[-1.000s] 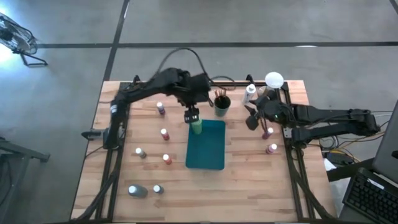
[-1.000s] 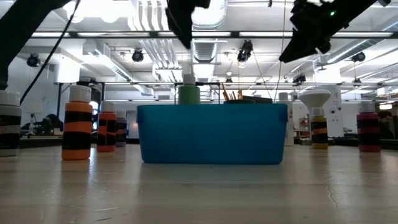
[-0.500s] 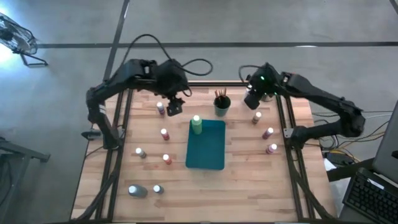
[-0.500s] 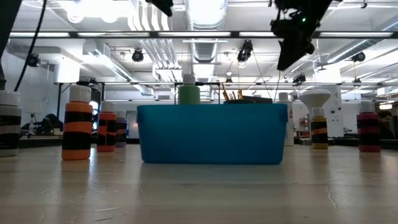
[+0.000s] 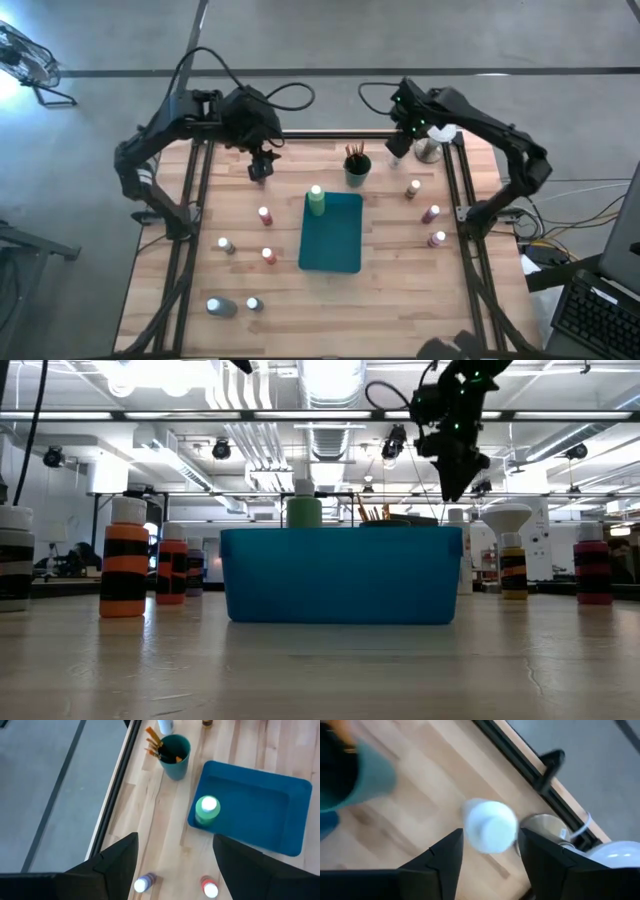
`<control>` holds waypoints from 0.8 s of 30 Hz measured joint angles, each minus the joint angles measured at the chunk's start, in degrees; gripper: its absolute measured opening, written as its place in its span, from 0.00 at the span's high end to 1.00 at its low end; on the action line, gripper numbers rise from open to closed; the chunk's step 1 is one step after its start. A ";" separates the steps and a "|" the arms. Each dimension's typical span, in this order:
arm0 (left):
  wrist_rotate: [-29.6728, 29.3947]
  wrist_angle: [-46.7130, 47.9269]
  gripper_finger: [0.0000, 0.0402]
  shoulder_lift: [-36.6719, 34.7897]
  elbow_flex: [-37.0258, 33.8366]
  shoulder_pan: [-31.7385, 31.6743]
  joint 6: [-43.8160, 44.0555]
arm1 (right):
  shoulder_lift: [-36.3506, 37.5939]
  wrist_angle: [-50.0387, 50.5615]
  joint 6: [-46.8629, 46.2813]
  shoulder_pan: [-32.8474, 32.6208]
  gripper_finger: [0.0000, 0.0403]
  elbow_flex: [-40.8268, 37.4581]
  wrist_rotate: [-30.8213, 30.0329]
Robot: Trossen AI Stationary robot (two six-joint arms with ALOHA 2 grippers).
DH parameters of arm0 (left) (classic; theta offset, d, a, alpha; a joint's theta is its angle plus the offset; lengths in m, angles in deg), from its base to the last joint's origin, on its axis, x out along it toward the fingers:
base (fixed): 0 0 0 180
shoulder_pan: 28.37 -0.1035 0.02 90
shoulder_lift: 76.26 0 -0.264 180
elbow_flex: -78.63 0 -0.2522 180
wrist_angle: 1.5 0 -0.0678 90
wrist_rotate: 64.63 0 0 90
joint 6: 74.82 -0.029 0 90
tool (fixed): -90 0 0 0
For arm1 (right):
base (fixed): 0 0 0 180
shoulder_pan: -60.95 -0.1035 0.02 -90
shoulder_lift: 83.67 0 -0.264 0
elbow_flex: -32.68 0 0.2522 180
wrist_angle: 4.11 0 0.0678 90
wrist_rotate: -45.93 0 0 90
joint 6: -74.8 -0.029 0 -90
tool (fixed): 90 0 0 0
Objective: Pick & Place Paint Supplies
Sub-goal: Put the large white paint bottle into the blue bin
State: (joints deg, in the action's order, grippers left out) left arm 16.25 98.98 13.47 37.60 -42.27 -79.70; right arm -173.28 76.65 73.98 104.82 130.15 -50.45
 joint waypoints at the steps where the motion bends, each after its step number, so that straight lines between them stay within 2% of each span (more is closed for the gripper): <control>1: -0.03 0.21 0.35 0.02 0.00 -0.05 0.00 | -0.64 0.17 0.00 0.75 0.53 0.27 -0.02; 11: 0.00 0.49 0.35 0.17 -0.07 -0.33 -0.70 | -3.61 -0.53 1.31 4.53 0.50 0.74 1.31; 24: 0.01 0.84 0.35 0.22 -3.25 -0.79 -0.87 | -5.93 1.16 1.71 4.53 0.58 -0.79 3.46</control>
State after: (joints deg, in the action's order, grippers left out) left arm 16.26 99.82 13.69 34.34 -43.06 -80.56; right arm -179.21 77.81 75.69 109.35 129.35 -46.99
